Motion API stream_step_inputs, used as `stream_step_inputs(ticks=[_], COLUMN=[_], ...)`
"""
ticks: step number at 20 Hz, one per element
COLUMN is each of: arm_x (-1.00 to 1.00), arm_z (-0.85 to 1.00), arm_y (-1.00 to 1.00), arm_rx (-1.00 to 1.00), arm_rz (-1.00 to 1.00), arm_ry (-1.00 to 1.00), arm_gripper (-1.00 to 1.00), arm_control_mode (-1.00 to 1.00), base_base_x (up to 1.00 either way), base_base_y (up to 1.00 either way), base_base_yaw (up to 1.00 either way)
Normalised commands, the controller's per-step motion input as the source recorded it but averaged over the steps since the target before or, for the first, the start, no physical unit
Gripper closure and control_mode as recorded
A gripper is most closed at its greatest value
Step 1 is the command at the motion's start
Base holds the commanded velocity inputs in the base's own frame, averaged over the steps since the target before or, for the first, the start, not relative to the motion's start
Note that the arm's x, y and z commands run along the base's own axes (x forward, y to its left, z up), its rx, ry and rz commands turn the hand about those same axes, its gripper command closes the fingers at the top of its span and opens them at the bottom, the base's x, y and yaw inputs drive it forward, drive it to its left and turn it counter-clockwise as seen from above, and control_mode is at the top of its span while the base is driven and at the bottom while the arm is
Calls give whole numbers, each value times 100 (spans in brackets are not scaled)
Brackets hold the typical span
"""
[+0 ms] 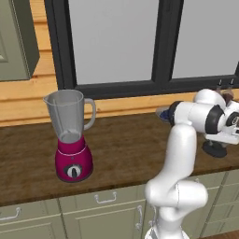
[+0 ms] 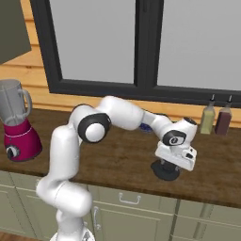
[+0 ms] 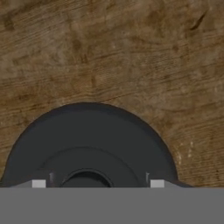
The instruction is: Close the lid blender by securely placing the lid on top.
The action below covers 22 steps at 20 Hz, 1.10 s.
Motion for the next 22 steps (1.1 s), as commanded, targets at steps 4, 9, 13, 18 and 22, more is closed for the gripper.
stream_step_inputs(ticks=[4, 9, 13, 18, 22], arm_x=[-13, -28, -26, -54, -88], arm_z=[-81, -98, -100, -100, -100], arm_y=[53, 75, 79, 61, 26], arm_rx=[-2, -12, -20, -17, -3], arm_rz=[0, 0, 0, 0, 0], arm_ry=[0, 0, 0, 0, 0], arm_gripper=[-100, -100, -100, 100, 100], arm_control_mode=[-100, -100, -100, -100, -100], base_base_x=[0, 0, 0, 0, 0], base_base_y=[0, 0, 0, 0, 0], base_base_yaw=[0, 0, 0, 0, 0])
